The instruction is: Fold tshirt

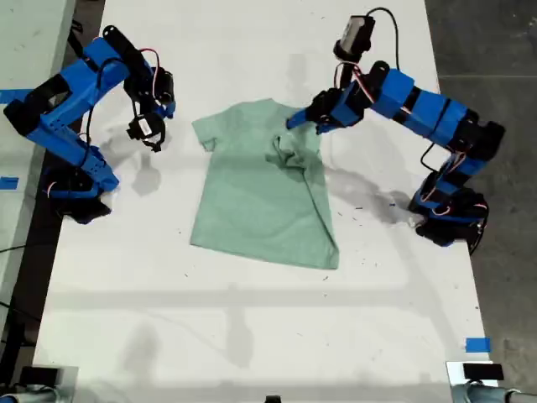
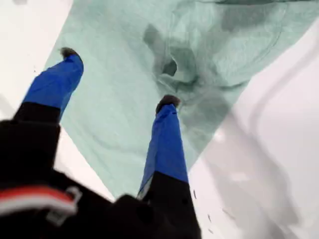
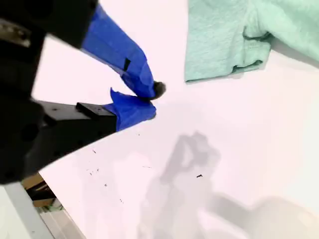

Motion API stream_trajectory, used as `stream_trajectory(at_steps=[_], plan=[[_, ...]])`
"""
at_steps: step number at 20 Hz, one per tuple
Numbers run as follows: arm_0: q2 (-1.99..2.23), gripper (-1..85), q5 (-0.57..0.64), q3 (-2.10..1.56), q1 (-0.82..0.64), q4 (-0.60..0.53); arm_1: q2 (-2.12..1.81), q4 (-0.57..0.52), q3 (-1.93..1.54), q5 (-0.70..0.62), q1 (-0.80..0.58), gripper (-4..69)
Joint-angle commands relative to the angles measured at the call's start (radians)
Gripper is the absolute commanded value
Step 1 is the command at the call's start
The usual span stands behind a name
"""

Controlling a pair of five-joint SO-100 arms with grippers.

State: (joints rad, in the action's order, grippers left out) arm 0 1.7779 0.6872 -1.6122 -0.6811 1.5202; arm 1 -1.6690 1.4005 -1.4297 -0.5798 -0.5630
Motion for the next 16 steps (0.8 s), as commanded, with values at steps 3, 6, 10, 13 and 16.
stream_trajectory(at_steps=[3,6,10,13,16], plan=[[-0.023,31.3,0.095,0.100,0.052,-0.021,-0.334,-0.028,-0.267,0.069,0.044,22.1],[-0.071,34.3,0.153,0.176,0.028,-0.009,-0.446,-0.054,-0.379,0.092,0.049,21.3],[-0.189,33.4,0.232,0.172,-0.029,-0.077,-0.499,-0.057,-0.425,0.097,0.051,20.7],[-0.316,33.4,0.264,0.166,-0.060,-0.166,-0.503,-0.057,-0.437,0.100,0.060,20.6],[-0.459,33.4,0.279,0.179,-0.086,-0.256,-0.511,-0.057,-0.442,0.107,0.077,20.4]])
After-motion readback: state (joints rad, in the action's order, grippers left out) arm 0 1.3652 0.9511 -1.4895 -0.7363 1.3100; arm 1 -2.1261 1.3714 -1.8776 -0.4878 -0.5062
